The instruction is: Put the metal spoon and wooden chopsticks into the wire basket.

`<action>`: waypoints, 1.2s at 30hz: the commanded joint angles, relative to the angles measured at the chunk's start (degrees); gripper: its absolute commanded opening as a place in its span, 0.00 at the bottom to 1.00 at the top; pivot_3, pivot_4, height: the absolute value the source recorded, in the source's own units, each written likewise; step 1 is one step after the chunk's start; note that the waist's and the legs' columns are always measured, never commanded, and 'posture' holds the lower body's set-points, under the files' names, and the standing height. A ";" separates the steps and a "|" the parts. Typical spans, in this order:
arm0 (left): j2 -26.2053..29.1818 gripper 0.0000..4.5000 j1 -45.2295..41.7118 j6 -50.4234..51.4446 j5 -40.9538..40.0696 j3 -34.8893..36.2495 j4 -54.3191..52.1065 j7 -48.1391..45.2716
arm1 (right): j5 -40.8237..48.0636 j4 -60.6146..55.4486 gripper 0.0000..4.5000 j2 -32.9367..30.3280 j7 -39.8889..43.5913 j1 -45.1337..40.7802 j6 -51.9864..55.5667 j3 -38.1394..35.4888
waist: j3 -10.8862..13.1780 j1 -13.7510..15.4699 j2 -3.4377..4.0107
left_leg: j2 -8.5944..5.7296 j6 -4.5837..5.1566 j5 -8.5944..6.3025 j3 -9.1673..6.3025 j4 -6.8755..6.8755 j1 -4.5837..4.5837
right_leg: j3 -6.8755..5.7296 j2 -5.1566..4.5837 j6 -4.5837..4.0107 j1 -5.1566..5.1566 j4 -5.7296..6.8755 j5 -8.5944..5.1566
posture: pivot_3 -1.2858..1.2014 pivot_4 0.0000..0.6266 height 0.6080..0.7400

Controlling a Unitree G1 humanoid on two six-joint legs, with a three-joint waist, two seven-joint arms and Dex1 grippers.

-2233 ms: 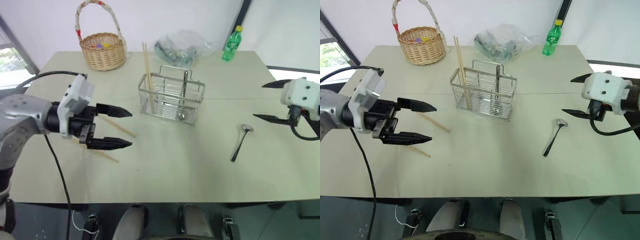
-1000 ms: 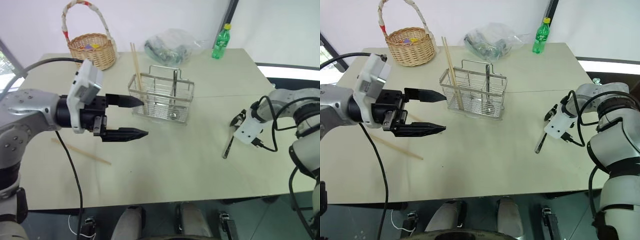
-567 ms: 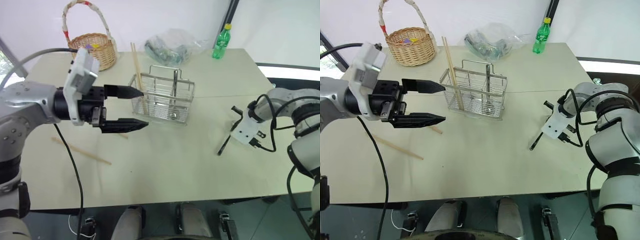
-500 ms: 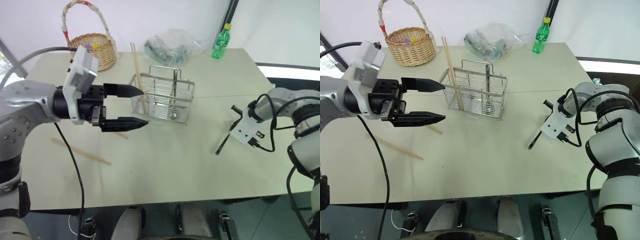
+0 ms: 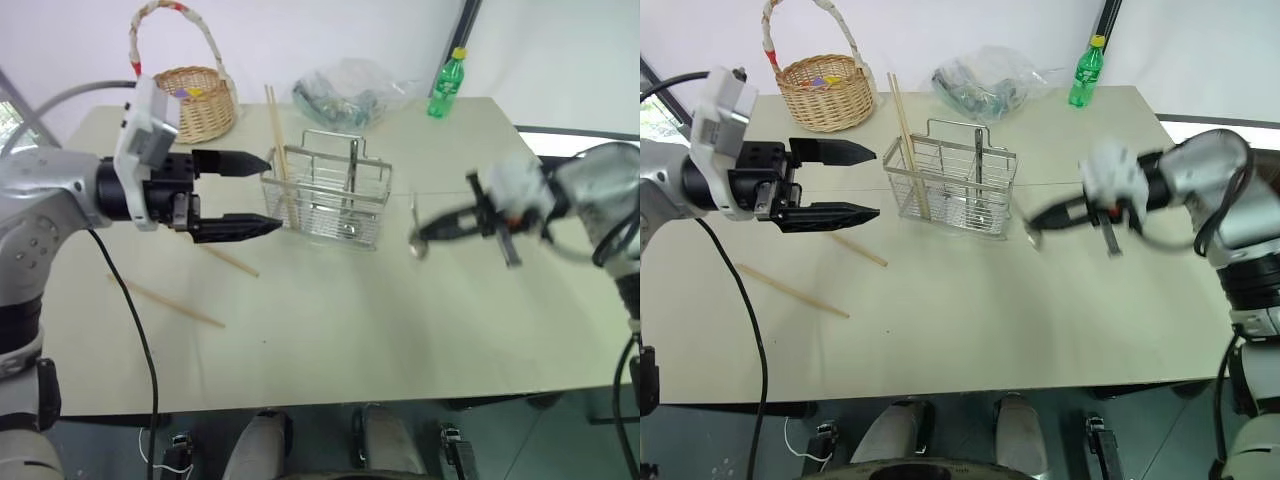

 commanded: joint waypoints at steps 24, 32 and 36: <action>-3.45 1.00 -5.85 -2.74 3.96 -0.45 3.63 -0.92 | -20.87 0.33 0.35 20.29 -32.92 2.82 10.94 -5.20 | -0.29 0.86 -0.45 | -0.06 0.13 -0.05 -0.12 0.41 -0.76 | -0.15 0.32 0.13 -0.58 0.10 0.17 | 0.52 0.24 0.40; -3.80 1.00 -5.78 -2.49 4.12 0.60 4.15 1.71 | -20.21 -0.31 0.69 20.57 -34.97 0.81 13.12 -9.14 | -0.29 1.12 -0.45 | -0.05 0.09 -0.03 -0.14 0.41 -0.77 | -0.14 0.37 0.04 -0.59 0.09 0.23 | 0.52 0.24 0.40; -4.19 1.00 -5.23 -1.62 3.94 3.30 5.13 6.34 | -15.01 -3.20 0.69 18.43 -31.44 -1.25 16.46 -13.53 | -0.27 1.08 -0.43 | -0.05 0.10 -0.03 -0.15 0.41 -0.79 | -0.13 0.37 0.04 -0.60 0.07 0.23 | 0.52 0.24 0.40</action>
